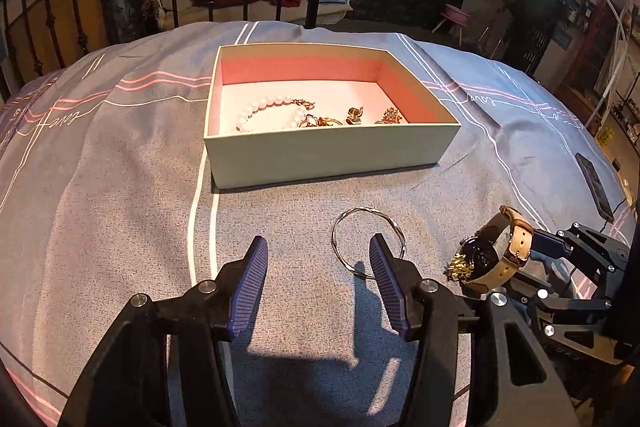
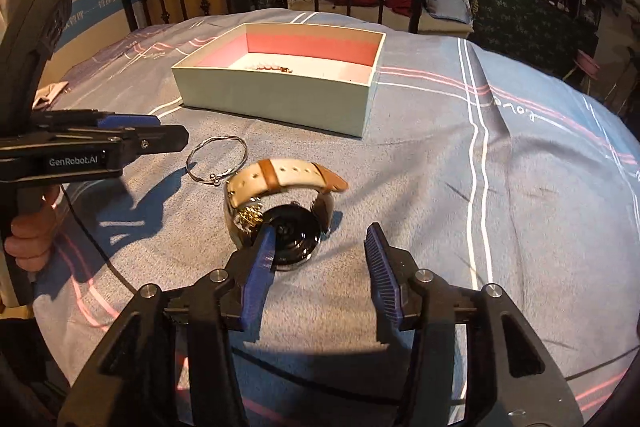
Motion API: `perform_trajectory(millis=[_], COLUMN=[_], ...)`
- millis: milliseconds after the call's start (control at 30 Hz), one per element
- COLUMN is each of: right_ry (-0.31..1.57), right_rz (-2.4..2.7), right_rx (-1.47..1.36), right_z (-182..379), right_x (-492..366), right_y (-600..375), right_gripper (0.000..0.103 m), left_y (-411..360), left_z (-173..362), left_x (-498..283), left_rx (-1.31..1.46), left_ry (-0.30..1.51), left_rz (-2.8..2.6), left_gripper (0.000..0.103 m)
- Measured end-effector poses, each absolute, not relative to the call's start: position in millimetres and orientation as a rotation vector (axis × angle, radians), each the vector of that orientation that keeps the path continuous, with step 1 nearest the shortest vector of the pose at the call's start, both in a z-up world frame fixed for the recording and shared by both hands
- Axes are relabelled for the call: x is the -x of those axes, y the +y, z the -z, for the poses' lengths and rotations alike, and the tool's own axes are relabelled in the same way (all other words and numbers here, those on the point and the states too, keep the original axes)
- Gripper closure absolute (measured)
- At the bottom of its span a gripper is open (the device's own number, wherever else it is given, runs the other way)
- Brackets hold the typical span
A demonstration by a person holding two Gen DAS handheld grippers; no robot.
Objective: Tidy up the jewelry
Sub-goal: 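Grasp the watch by its case with the right tool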
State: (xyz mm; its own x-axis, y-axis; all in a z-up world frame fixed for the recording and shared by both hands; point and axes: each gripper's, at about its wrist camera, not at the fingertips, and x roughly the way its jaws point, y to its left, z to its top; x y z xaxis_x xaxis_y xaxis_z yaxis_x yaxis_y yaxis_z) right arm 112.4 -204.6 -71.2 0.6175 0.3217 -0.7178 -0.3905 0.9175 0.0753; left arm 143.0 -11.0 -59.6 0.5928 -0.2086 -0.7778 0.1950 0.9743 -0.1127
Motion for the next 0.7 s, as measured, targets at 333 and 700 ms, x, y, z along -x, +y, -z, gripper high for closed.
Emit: perform_trajectory(millis=[333,700], right_ry=[0.721,0.652], right_rz=[-0.461,-0.407], right_rx=[0.159,0.117], right_z=[57.3,44.6], right_x=[-121.0,-117.8], right_y=[-188.8,-199.1], right_gripper=[0.058,0.094], left_y=[-13.5,-4.4], left_z=[70.9,68.5], left_x=[-150.3,-156.9], left_rx=[-0.002,0.022], left_ry=[0.936,0.930], left_rz=[0.220,0.198], left_gripper=[0.051,0.051])
